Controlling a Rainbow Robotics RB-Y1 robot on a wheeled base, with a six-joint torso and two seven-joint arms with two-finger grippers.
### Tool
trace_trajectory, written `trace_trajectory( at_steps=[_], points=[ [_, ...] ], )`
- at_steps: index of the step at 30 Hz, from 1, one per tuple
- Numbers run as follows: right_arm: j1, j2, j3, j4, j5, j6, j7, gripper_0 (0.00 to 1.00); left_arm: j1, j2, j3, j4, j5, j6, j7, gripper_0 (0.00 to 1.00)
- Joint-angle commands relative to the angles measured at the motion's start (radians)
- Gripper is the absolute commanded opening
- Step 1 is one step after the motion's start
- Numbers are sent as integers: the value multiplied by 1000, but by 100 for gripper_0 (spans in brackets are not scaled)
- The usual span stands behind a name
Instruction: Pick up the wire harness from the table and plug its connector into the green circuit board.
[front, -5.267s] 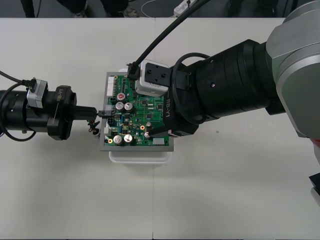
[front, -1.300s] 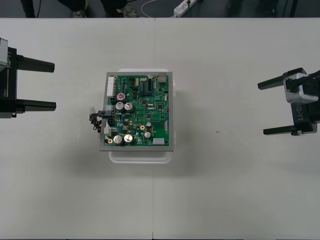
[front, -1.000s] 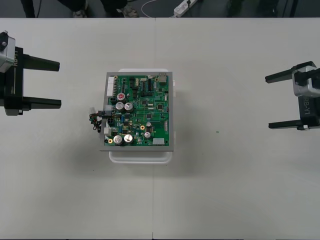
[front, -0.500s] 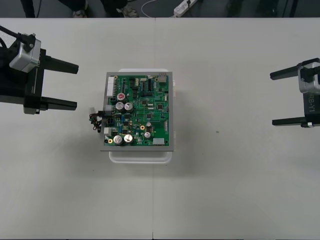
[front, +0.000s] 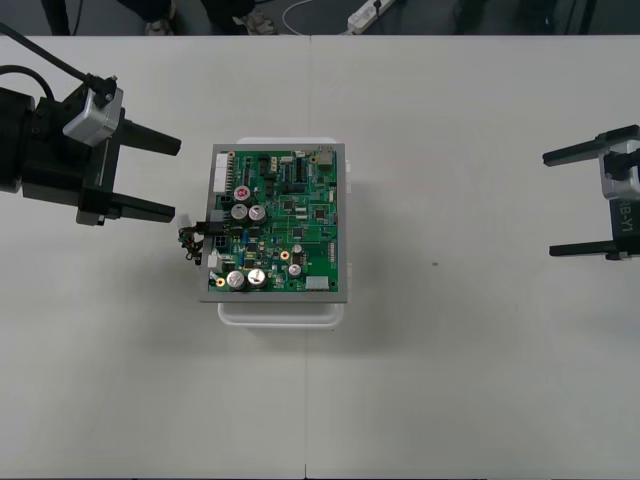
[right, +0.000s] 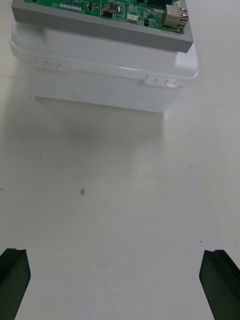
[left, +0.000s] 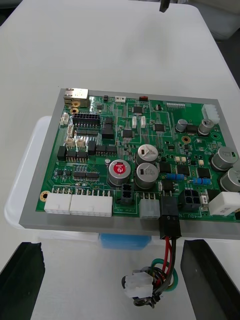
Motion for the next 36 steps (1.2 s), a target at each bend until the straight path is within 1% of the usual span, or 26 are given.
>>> trace_trajectory(
  at_steps=[1,7,8,17,21,27,33,36],
  points=[
    [21,-32,-16,15,-8,-3,59,99,-37,26,-13,-23,14,-29,-86,80],
    [21,-32,-10,84,-20,-3,97,99,-23,34,-13,-40,34,-29,-78,80],
    [21,-32,-10,99,-20,-3,137,99,-18,34,-13,-40,38,-29,-78,80],
    [22,-34,-7,124,-17,-3,168,99,26,56,-6,-50,54,-29,-65,80],
    [22,-34,13,142,-39,-3,168,99,48,72,10,-66,64,-29,-59,80],
    [21,-38,12,110,-34,-3,137,99,66,72,39,-84,66,-29,-59,80],
    [4,-38,12,76,-39,-3,-4,99,67,72,39,-84,66,-29,-62,80],
    [1,-38,12,62,-39,-3,-35,99,66,72,39,-84,64,-29,-63,80]
  ],
)
